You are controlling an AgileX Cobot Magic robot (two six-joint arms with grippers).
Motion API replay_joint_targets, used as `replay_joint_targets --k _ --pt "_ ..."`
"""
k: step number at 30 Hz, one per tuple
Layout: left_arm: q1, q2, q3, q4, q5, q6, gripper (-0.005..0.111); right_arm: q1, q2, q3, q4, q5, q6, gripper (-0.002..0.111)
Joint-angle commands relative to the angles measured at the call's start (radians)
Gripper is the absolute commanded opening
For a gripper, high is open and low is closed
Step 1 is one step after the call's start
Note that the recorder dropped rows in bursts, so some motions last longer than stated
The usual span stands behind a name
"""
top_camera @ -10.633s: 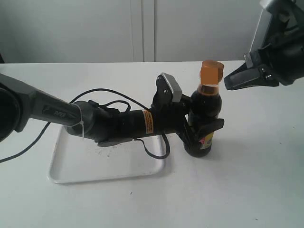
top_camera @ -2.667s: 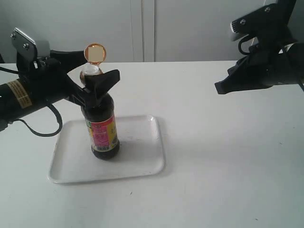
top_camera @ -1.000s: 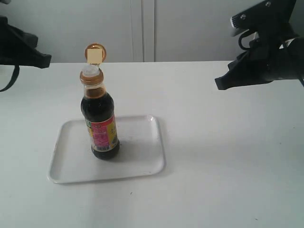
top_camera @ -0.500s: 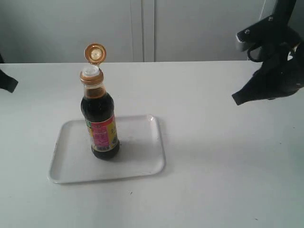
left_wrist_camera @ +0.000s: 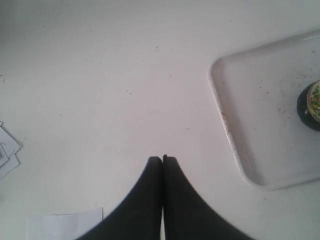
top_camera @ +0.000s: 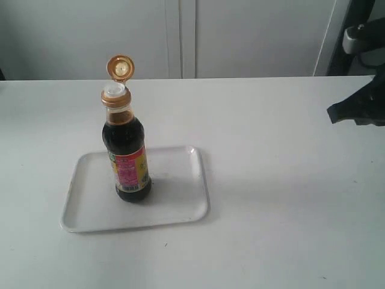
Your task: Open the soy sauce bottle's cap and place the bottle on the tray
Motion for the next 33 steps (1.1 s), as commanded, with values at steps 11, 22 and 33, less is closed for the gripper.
replay_joint_targets --k 11,22,33 --pt "0.004 -0.229 0.15 -0.056 -0.056 -0.009 0.0 -0.007 -0.305 0.202 0.045 -0.281 0.004 0.0" --pt "0.004 -0.435 0.319 -0.058 -0.166 -0.029 0.0 -0.006 -0.558 0.37 0.074 -0.413 0.0 0.0" --pt "0.004 -0.622 0.416 -0.066 -0.222 -0.037 0.0 -0.006 -0.818 0.566 0.092 -0.478 0.0 0.0"
